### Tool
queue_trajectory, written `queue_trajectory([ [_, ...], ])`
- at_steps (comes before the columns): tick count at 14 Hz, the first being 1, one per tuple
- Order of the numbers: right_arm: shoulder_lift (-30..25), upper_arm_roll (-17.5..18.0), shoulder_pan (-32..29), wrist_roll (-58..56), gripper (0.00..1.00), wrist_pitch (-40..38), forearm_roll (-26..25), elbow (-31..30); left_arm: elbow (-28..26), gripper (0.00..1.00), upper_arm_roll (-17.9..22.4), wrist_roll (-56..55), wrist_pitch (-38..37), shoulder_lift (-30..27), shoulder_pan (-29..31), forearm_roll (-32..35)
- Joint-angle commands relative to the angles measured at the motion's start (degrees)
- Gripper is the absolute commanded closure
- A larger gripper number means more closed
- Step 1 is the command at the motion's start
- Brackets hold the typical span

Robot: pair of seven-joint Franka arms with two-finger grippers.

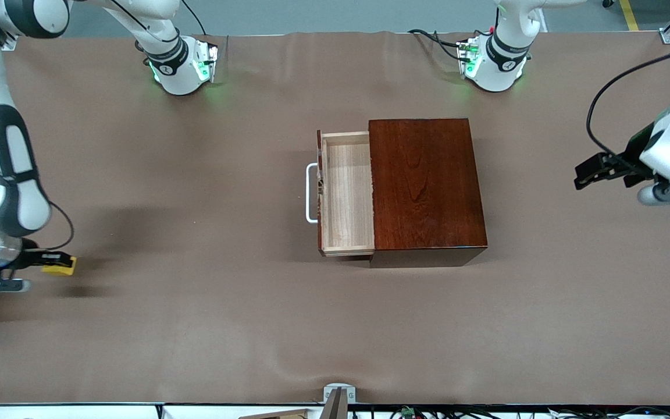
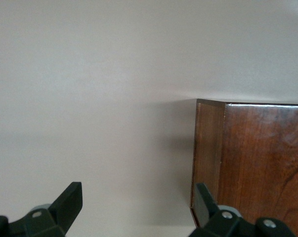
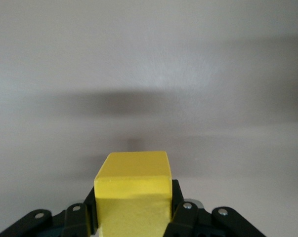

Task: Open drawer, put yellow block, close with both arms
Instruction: 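Lift the yellow block and carry it over the open drawer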

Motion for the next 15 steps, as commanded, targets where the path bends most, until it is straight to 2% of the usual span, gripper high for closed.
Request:
queue_trajectory([
  [1, -5.87, 0.34, 0.68, -0.08, 1.00, -13.88, -0.30, 6.49, -1.76, 0.00, 0.04, 6.76, -1.90, -2.51, 0.52, 0.80],
  [4, -10.26, 0.52, 3.83, 0.27, 1.00, -27.44, -0.03, 12.65, -1.58, 0.00, 0.30, 7.57, -3.32, -3.21, 0.52, 0.62],
  [6, -12.81, 0.43, 8.74, 2.10, 1.00, -31.85, 0.23, 13.64, -1.58, 0.00, 0.39, 7.84, -5.77, -4.09, 0.70, 0.27],
  [9, -15.10, 0.69, 19.54, 16.92, 1.00, -32.56, 0.67, 13.72, 0.78, 0.00, 0.13, 8.02, -7.02, -3.22, 1.75, 0.27],
  [11, -15.37, 0.69, 28.50, 31.40, 1.00, -33.53, 0.76, 14.95, 0.79, 0.00, -0.40, 8.19, -7.19, -3.13, 1.23, 0.71],
  [13, -14.67, 0.52, 37.38, 44.16, 1.00, -32.58, 2.51, 16.96, 0.96, 0.00, -1.72, 8.02, -7.19, -3.13, 1.31, 0.53],
  [15, -11.43, 0.43, 44.68, 55.07, 1.00, -29.60, 3.48, 20.74, 0.88, 0.00, -1.72, 7.92, -7.19, -3.04, 1.31, 0.97],
])
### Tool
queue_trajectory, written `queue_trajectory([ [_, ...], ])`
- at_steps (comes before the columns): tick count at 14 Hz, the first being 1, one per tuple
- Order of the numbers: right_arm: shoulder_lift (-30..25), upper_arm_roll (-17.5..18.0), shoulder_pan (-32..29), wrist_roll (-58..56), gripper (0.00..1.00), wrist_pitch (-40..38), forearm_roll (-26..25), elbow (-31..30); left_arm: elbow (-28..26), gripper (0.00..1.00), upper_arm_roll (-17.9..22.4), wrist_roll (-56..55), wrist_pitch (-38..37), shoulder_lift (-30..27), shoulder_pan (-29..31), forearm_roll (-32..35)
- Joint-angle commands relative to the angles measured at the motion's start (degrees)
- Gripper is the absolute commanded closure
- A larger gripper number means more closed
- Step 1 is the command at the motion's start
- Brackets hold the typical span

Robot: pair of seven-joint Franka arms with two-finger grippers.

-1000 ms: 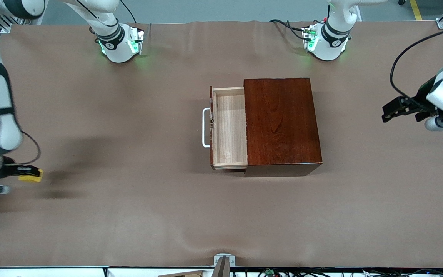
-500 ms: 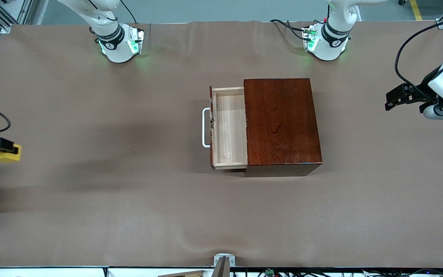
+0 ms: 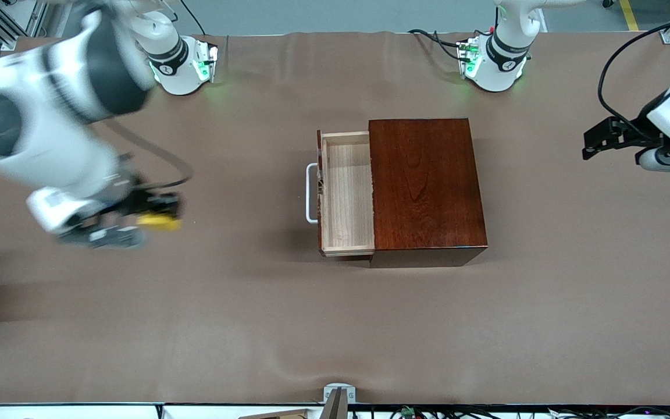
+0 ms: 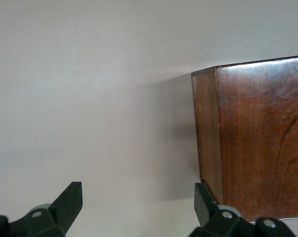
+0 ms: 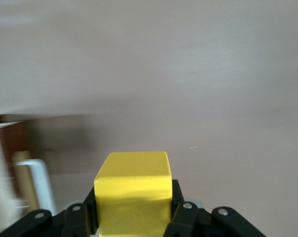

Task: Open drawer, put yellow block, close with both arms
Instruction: 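Lift the yellow block and carry it over the open drawer, then lower the block into the drawer, open the right gripper, withdraw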

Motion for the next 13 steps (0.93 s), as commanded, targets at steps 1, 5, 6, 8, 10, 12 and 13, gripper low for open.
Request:
queue_trajectory([
  [1, 4.36, -1.22, 8.11, 11.74, 1.00, 3.08, 1.41, 5.47, 0.53, 0.00, -0.32, 1.00, -0.99, -0.26, 0.52, 1.06],
  [5, 10.16, -1.31, 16.74, 21.00, 1.00, 12.92, 1.85, 6.00, 0.71, 0.00, -0.32, 0.13, -0.99, -0.43, 0.52, 0.97],
  [6, 11.65, -1.31, 17.98, 22.23, 1.00, 14.95, 1.85, 6.01, 0.71, 0.00, -0.32, 0.04, -0.99, -0.44, 0.52, 0.89],
  [8, 14.73, -1.40, 19.83, 24.17, 1.00, 18.47, 1.85, 6.27, 0.62, 0.00, -0.32, -0.14, -0.99, -0.35, 0.52, 0.88],
  [10, 16.84, -1.48, 20.62, 25.31, 1.00, 21.81, 1.76, 6.27, 0.62, 0.00, -0.40, -0.05, -0.99, -0.35, 0.52, 0.80],
  [12, 18.51, -1.48, 20.89, 26.02, 1.00, 24.53, 1.76, 6.27, 0.62, 0.00, -0.40, -0.58, -0.64, -0.09, 0.17, 0.62],
  [13, 19.30, -1.48, 20.89, 26.02, 1.00, 25.77, 1.67, 6.09, 0.70, 0.00, -0.49, -1.10, -0.55, 0.35, 0.17, 0.71],
])
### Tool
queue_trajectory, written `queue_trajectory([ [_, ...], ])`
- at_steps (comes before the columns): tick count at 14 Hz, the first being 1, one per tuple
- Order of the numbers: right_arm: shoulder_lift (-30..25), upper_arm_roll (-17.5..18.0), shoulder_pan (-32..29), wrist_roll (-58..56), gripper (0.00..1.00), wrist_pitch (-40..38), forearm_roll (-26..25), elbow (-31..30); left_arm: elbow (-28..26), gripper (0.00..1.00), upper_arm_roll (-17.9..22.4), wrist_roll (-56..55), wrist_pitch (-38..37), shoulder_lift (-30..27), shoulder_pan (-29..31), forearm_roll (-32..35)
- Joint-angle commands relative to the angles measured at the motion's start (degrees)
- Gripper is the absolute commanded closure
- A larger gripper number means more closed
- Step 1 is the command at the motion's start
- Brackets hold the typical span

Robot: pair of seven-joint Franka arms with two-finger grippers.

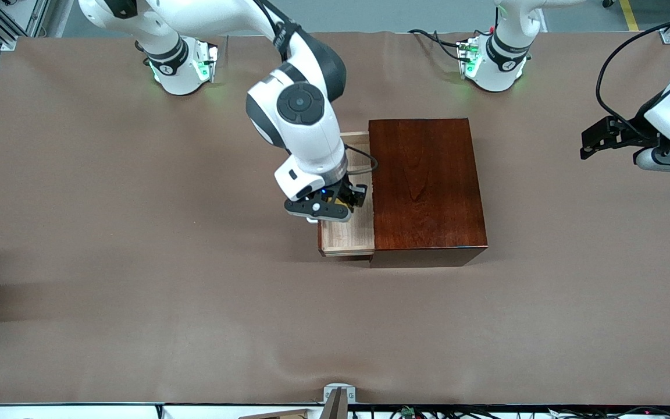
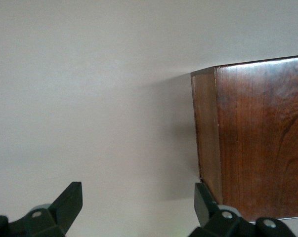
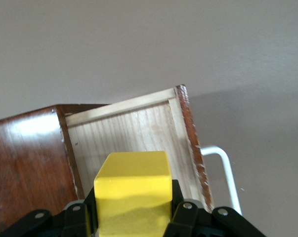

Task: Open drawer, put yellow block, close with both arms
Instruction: 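Lower the block into the drawer, open the right gripper, withdraw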

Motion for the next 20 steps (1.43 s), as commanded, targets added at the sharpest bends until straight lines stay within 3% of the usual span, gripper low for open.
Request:
queue_trajectory([
  [1, 3.07, -0.83, 0.69, 1.08, 1.00, 2.00, 0.45, 2.47, 0.65, 0.00, -0.45, -0.84, -0.32, 0.34, 0.18, 0.62],
  [9, 7.82, -0.83, 0.95, 0.81, 1.00, 6.14, 0.80, 2.12, 0.48, 0.00, -0.45, -1.10, -0.32, 0.43, 0.27, 0.09],
  [10, 7.82, -0.74, 0.95, 0.99, 0.73, 6.06, 0.97, 2.12, 0.48, 0.00, -0.54, -1.10, -0.32, 0.43, 0.27, 0.09],
  [11, 7.74, -0.74, 0.86, 0.99, 0.06, 6.06, 1.06, 2.12, 0.48, 0.00, -0.54, -1.10, -0.32, 0.43, 0.27, 0.09],
  [12, 7.56, -0.65, 0.69, 0.99, 0.00, 5.88, 1.24, 2.21, 0.39, 0.00, -0.45, -1.10, -0.32, 0.43, 0.27, 0.09],
  [15, 5.90, -0.56, 0.69, 1.08, 0.00, 4.31, 2.99, 2.38, 0.30, 0.00, -0.54, -2.59, -0.32, 0.43, 0.27, 0.09],
  [17, 5.37, -0.56, 0.25, 1.17, 0.00, -0.86, 5.01, 3.43, 0.30, 0.00, -0.54, -2.59, -0.32, 0.43, 0.36, 0.09],
  [20, -0.33, -0.65, -0.80, 1.08, 0.00, -8.07, 5.90, 4.49, 0.30, 0.00, -0.45, -2.59, -0.32, 0.43, 0.36, 0.09],
])
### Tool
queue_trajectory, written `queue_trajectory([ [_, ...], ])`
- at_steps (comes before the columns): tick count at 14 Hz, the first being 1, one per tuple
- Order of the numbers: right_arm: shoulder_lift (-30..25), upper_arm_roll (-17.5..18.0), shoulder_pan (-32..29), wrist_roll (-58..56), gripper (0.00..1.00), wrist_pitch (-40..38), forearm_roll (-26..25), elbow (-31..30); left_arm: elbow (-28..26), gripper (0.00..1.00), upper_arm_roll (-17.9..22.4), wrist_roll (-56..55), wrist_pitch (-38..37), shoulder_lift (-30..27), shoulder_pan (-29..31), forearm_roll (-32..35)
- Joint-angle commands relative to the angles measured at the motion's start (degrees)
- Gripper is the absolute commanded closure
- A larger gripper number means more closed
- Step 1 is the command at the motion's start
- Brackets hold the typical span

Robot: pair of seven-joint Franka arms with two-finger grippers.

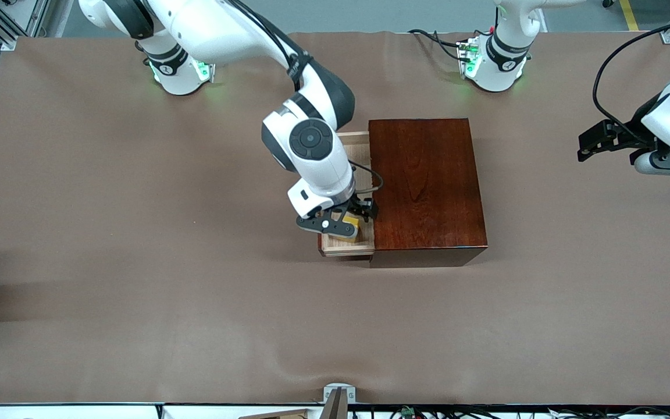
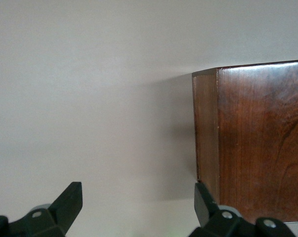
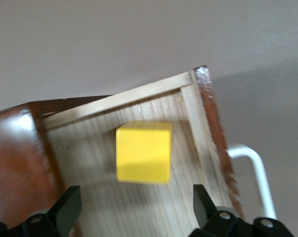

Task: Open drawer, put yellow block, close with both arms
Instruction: 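Lower the block into the drawer, open the right gripper, withdraw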

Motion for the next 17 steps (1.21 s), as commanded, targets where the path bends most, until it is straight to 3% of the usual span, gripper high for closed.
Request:
queue_trajectory([
  [1, -7.13, -0.30, -1.53, 0.61, 0.00, -7.10, 1.19, -0.48, 0.42, 0.00, -0.44, -0.56, -0.32, 0.03, 0.28, 0.09],
  [4, -13.11, -0.57, -5.21, -2.97, 0.00, -14.66, 0.75, -1.09, 0.42, 0.00, -0.44, -0.47, -0.32, 0.03, 0.46, 0.09],
  [8, -20.23, -0.66, -16.44, -16.76, 0.00, -27.50, -0.74, -3.27, 0.51, 0.00, -0.35, -0.21, -0.32, 0.12, 0.63, 0.09],
  [12, -31.04, -0.66, -29.54, -34.95, 0.00, -27.43, -3.20, -16.01, 0.77, 0.00, -0.35, -0.73, -0.06, 0.91, 0.46, -0.78],
  [17, -36.33, -0.66, -40.54, -46.40, 0.00, -25.77, -6.20, -22.00, 0.86, 0.00, -0.88, -15.90, 1.87, 1.53, -1.82, -3.07],
])
